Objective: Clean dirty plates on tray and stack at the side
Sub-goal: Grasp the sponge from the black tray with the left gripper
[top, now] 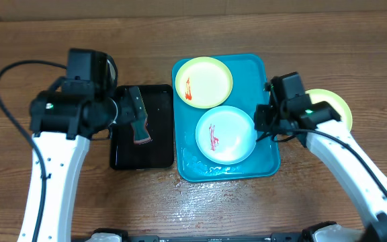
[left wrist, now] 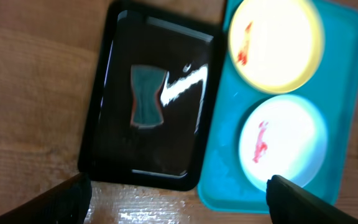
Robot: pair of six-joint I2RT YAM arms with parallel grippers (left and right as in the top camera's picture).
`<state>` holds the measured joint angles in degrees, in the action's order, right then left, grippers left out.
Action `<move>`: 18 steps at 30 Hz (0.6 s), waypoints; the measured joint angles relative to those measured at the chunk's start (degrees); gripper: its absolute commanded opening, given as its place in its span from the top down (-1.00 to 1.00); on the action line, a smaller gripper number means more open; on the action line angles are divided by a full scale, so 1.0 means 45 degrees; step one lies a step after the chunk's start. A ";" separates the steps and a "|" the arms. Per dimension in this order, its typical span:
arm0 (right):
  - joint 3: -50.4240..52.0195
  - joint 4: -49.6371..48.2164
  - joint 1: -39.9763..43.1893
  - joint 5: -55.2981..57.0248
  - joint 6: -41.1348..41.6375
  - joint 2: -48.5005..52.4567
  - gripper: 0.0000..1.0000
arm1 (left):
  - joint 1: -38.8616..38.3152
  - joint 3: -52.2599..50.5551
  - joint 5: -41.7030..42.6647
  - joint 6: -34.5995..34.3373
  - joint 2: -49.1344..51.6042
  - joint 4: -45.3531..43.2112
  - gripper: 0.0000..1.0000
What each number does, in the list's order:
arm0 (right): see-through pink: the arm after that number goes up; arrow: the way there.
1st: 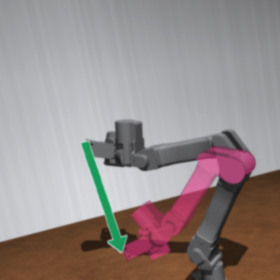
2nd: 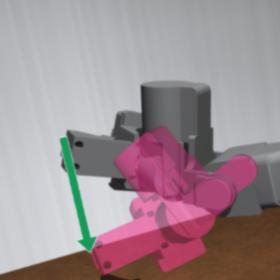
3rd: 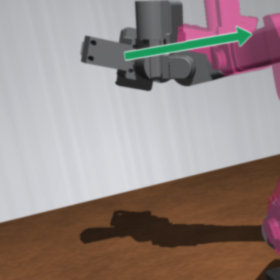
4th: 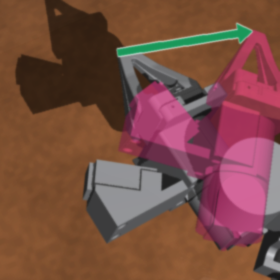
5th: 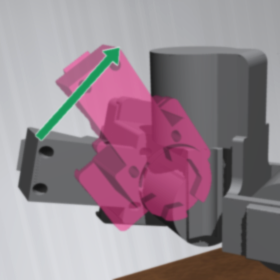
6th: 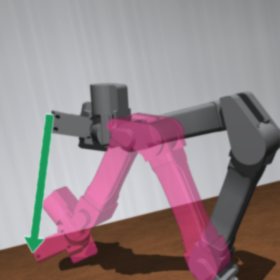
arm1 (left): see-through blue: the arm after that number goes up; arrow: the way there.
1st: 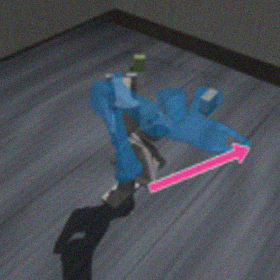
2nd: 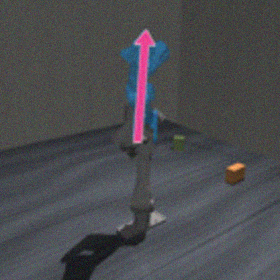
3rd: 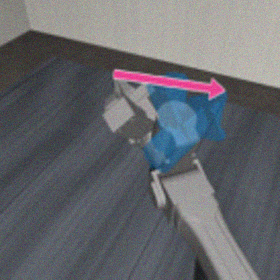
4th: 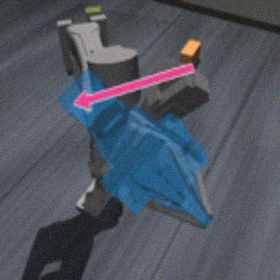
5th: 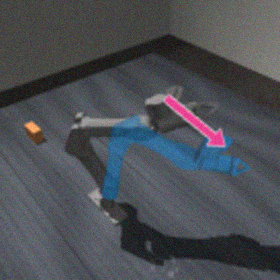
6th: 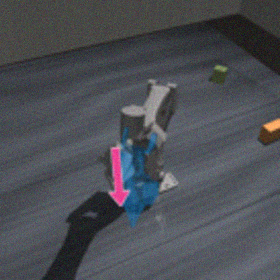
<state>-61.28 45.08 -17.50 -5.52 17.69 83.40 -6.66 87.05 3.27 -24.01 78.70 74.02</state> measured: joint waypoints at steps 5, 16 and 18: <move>-0.0282 0.0476 0.0000 -0.0005 -0.0146 -0.1253 0.35 | 0.0000 -0.2273 -0.0257 -0.0005 0.0510 -0.1438 -0.62; -0.0287 0.1146 0.0000 -0.0005 -0.0267 -0.1277 0.23 | 0.0000 -0.4765 -0.0889 0.0019 0.4367 -0.5090 0.14; -0.0287 0.1141 0.0000 -0.0005 -0.0267 -0.1277 0.23 | 0.0000 -0.4765 -0.0884 -0.0005 0.5032 -0.5518 0.19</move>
<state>-62.57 50.22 -17.50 -5.54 16.49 77.65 -6.66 65.60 -0.71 -24.03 101.34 49.19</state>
